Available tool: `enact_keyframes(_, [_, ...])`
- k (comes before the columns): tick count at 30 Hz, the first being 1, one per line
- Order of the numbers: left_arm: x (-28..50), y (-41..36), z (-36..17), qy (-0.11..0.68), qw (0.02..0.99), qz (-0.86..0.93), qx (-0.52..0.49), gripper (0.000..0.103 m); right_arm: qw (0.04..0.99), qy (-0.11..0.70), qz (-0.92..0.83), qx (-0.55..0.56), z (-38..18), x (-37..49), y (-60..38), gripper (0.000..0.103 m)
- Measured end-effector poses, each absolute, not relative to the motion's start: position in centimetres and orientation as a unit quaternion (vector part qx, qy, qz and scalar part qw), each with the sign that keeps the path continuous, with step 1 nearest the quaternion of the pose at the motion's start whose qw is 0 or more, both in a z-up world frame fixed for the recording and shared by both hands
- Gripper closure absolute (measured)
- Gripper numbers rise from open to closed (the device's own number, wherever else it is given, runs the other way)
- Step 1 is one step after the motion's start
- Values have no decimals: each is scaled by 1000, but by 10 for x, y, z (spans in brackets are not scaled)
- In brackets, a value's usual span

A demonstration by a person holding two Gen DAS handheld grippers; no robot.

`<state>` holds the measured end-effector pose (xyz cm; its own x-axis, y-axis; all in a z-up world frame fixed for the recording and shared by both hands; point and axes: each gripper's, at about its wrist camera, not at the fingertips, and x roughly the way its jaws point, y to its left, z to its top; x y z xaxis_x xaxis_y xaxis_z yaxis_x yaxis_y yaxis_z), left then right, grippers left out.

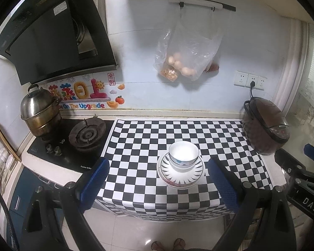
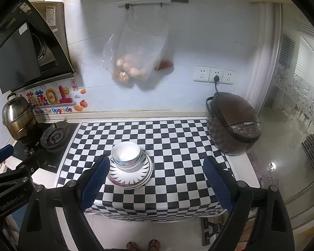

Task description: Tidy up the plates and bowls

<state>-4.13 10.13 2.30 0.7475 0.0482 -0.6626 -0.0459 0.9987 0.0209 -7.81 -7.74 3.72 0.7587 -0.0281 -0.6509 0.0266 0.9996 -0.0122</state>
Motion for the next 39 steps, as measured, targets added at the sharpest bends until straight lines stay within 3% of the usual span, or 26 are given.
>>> enact_keyframes(39, [-40, 99, 21, 365, 930, 30, 2, 7, 931, 364, -9, -3, 28, -77, -88, 10])
